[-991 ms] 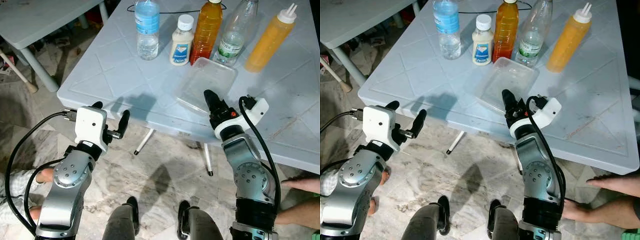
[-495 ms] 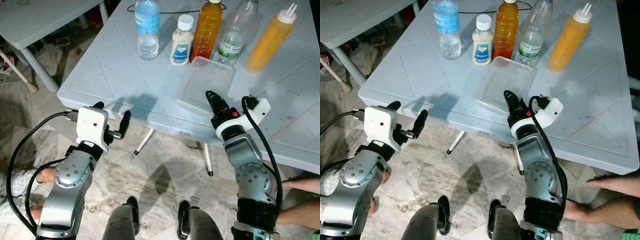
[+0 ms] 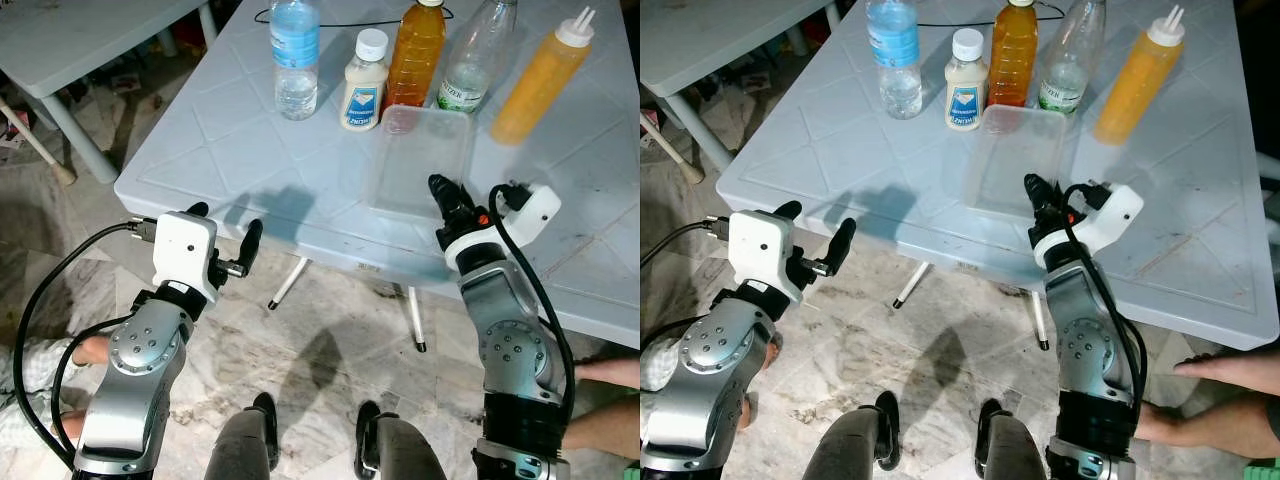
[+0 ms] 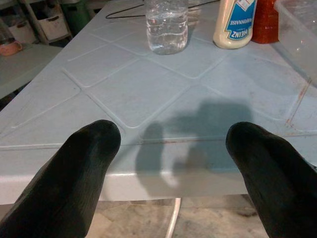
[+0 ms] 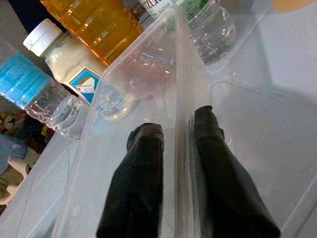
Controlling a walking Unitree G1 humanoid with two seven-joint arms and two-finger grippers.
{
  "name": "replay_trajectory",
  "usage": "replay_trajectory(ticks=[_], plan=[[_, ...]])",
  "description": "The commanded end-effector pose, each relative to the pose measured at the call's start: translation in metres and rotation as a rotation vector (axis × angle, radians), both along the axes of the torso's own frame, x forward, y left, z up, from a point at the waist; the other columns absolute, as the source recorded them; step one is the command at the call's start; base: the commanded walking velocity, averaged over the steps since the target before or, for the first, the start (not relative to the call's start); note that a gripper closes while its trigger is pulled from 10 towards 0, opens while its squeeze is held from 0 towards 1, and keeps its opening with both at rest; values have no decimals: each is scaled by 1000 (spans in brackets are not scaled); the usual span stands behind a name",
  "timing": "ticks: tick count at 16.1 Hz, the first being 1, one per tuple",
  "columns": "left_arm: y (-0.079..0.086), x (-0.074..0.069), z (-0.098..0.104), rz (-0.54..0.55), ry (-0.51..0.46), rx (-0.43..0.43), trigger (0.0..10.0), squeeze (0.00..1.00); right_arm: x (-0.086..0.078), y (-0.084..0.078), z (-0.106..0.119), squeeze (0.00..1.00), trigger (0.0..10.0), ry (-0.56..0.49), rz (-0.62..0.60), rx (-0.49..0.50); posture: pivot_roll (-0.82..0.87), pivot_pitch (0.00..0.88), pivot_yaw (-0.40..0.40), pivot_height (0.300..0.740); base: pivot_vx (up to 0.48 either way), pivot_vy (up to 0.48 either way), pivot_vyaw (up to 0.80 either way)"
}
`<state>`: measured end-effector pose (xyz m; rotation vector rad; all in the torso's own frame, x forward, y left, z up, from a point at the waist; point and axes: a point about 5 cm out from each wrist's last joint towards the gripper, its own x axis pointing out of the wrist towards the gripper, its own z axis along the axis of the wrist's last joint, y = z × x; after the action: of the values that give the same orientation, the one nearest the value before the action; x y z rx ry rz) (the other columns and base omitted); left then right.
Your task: Restocking fridge
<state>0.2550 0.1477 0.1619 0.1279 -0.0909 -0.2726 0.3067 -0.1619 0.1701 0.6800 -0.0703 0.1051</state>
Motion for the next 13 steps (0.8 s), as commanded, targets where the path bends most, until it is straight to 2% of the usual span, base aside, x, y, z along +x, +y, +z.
replay_trajectory(ticks=[1, 2, 3, 6, 12, 13], plan=[[1, -1, -1, 8, 10, 3, 10000, 0, -1, -1, -1, 0, 0, 10, -14, -21, 126, 247, 25, 740, 0, 0, 0], [2, 0, -2, 26, 12, -3, 10000, 0, 0, -1, 2, 0, 2667, -3, -13, -51, 123, 244, 14, 740, 0, 0, 0], [3, 0, -2, 37, 14, -8, 10000, 0, 1, 0, 2, 0, 10000, -1, -12, -68, 123, 241, 14, 740, 0, 0, 0], [11, 5, -8, 133, 43, -16, 10000, 0, 3, -1, 2, 0, 10000, 0, -4, -143, 114, 235, 0, 740, 0, 0, 0], [13, 3, -21, 184, 98, -59, 10000, 0, -7, -3, -8, 0, 10000, 20, -2, -186, 78, 194, -6, 740, 0, 0, 0], [12, 5, -25, 188, 111, -69, 10000, 0, -8, -3, -9, 0, 10000, 16, 7, -193, 76, 183, -4, 740, 0, 0, 794]])
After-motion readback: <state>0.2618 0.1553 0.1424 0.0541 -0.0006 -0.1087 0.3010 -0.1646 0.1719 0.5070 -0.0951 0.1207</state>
